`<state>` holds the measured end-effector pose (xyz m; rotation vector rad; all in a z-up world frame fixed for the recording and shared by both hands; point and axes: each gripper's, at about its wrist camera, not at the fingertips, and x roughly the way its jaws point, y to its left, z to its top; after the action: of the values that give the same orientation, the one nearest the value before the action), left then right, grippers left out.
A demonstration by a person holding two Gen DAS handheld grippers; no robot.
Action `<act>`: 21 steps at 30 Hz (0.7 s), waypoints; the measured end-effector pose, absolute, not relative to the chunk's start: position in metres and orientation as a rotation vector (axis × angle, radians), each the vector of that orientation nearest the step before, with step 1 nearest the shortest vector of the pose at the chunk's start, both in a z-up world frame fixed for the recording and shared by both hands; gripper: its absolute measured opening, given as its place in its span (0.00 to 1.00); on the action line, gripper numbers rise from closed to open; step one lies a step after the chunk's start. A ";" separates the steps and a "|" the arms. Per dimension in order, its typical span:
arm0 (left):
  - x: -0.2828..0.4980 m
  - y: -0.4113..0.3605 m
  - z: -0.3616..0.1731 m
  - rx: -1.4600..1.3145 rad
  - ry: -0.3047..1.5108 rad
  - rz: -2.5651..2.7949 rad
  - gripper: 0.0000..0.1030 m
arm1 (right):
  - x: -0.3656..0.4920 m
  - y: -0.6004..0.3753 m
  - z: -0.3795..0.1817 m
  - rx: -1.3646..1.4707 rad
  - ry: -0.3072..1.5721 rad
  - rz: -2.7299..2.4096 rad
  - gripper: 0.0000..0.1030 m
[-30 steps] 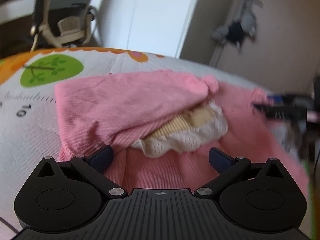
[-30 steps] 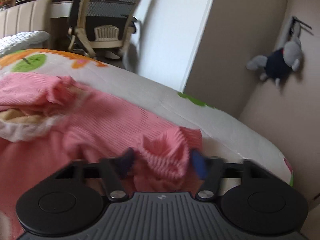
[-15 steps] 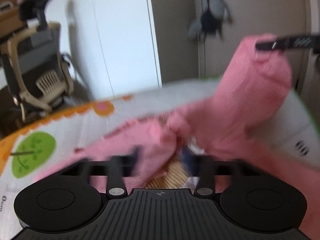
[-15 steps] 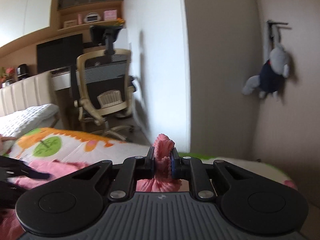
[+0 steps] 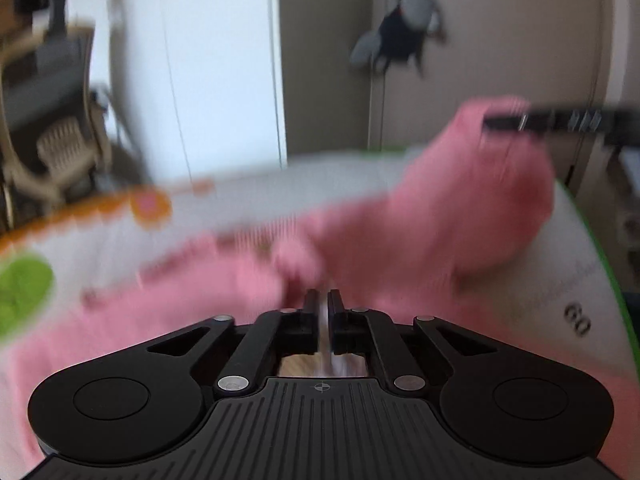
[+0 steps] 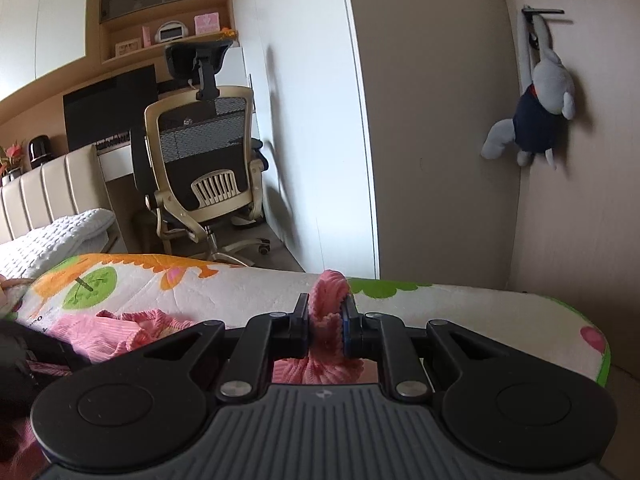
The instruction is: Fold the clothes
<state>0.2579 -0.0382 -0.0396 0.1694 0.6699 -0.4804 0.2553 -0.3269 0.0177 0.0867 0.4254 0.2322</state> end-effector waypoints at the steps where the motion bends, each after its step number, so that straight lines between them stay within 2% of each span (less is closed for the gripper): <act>1: 0.254 -0.033 -0.041 0.149 0.670 -0.484 0.15 | 0.255 -0.325 0.021 0.081 0.421 0.234 0.13; 3: 0.241 -0.023 -0.030 0.126 0.596 -0.481 0.41 | 0.256 -0.321 0.029 0.067 0.410 0.236 0.13; 4: 0.236 -0.018 -0.023 0.130 0.544 -0.467 0.67 | 0.257 -0.318 0.033 0.063 0.406 0.237 0.13; 5: 0.232 -0.015 -0.018 0.149 0.494 -0.448 0.84 | 0.259 -0.316 0.035 0.063 0.405 0.241 0.13; 7: 0.231 -0.015 -0.017 0.248 0.433 -0.392 0.89 | 0.262 -0.309 0.038 0.066 0.406 0.257 0.13; 9: 0.243 -0.018 -0.033 0.320 0.479 -0.352 0.87 | 0.263 -0.303 0.038 0.068 0.409 0.273 0.14; 10: 0.249 -0.018 -0.041 0.344 0.506 -0.334 0.78 | 0.264 -0.300 0.037 0.070 0.414 0.283 0.14; 11: 0.256 -0.015 -0.048 0.337 0.543 -0.321 0.62 | 0.264 -0.300 0.036 0.070 0.417 0.288 0.14; 12: 0.262 -0.011 -0.052 0.318 0.572 -0.316 0.55 | 0.264 -0.301 0.034 0.070 0.419 0.290 0.14; 13: 0.265 -0.006 -0.053 0.293 0.583 -0.318 0.41 | 0.264 -0.301 0.032 0.069 0.421 0.291 0.14; 14: 0.266 0.001 -0.051 0.266 0.584 -0.319 0.22 | 0.264 -0.303 0.030 0.071 0.424 0.290 0.14; 15: 0.267 0.007 -0.047 0.235 0.581 -0.315 0.10 | 0.264 -0.305 0.028 0.081 0.428 0.282 0.14; 16: 0.267 0.014 -0.039 0.195 0.571 -0.299 0.08 | 0.265 -0.309 0.025 0.095 0.433 0.272 0.14; 21: 0.260 0.010 0.002 0.067 0.483 -0.341 0.08 | 0.268 -0.316 0.018 0.112 0.444 0.250 0.14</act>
<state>0.2602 0.0099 0.0016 0.0672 0.4826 -0.3415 0.2680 -0.3161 0.0176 0.1121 0.4444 0.2500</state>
